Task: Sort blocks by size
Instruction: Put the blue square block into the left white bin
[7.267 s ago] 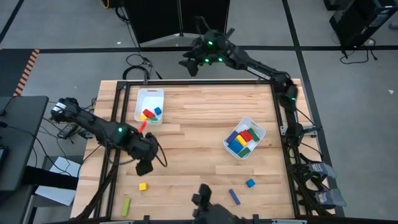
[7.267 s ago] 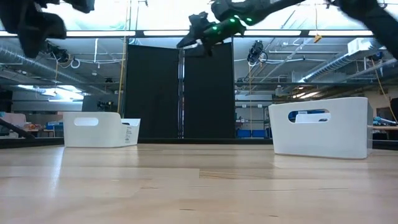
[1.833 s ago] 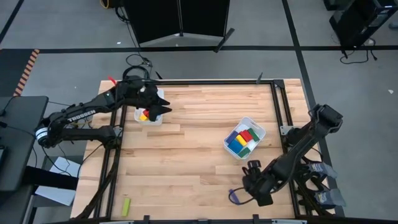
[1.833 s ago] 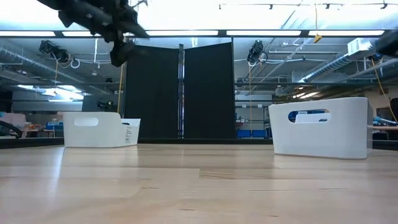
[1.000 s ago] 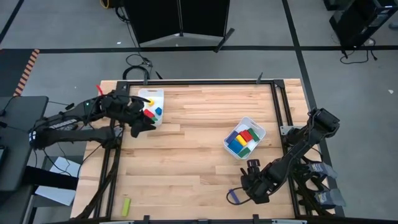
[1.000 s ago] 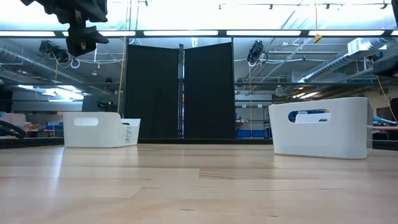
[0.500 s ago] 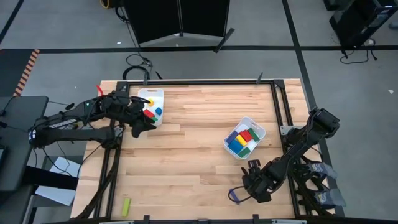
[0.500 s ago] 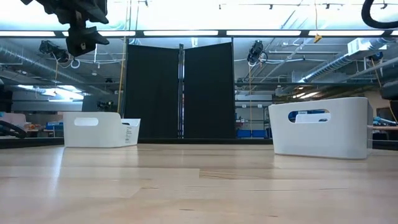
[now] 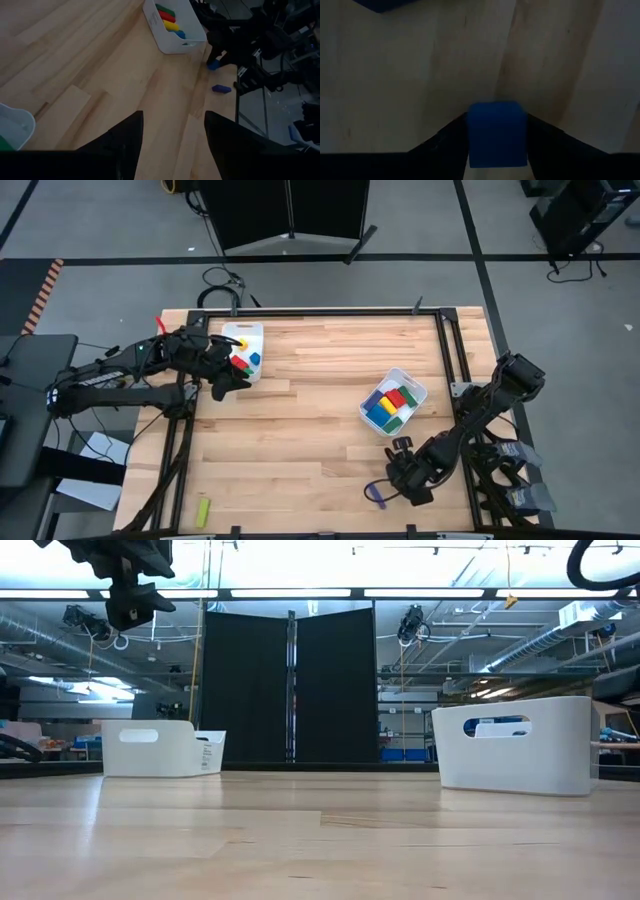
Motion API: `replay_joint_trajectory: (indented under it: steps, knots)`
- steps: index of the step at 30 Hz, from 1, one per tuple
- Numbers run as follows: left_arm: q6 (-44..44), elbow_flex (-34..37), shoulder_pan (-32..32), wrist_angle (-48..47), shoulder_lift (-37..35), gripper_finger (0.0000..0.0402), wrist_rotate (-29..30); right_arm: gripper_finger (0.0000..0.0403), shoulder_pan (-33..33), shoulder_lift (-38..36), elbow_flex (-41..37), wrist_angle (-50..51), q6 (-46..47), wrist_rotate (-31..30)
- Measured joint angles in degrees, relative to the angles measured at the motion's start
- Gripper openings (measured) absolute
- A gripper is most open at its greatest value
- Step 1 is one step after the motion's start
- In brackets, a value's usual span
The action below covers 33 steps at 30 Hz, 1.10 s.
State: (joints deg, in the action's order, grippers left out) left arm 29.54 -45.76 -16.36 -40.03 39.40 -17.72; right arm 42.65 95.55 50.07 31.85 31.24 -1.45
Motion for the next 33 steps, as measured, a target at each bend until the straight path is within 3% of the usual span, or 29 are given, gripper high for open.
replay_joint_trajectory:
  steps: [6,11,18,21,26,29,33]
  knots:
    - [0.16,0.00,0.00,-0.02,0.00,0.0218,-0.07,0.0146,-1.46,-0.35,-0.16,0.08,0.10,2.74]
    - [0.68,0.00,0.00,-0.02,-0.02,0.0218,-0.09,0.0145,-3.43,-1.53,2.04,2.97,-2.03,5.80]
    - [1.06,0.00,0.00,-0.02,-0.02,0.0218,-0.44,0.0145,-5.40,-3.60,11.62,11.99,-12.46,5.78]
    - [1.16,0.00,-0.02,-0.02,-0.02,0.0218,-1.55,0.0145,-7.95,-3.91,18.00,18.59,-19.64,1.06]
    - [1.23,0.00,-0.02,1.64,-0.26,0.0218,-3.04,0.0148,-17.99,-4.05,29.40,27.35,-27.78,-11.82]
    - [2.19,0.00,-0.02,6.86,-1.21,0.0218,-3.47,0.0148,-26.34,-4.07,34.68,25.20,-34.82,-13.23]
    - [3.67,0.00,-0.02,15.17,-3.00,0.0218,-3.52,0.0147,-36.81,-3.96,37.82,13.00,-46.48,-11.68]
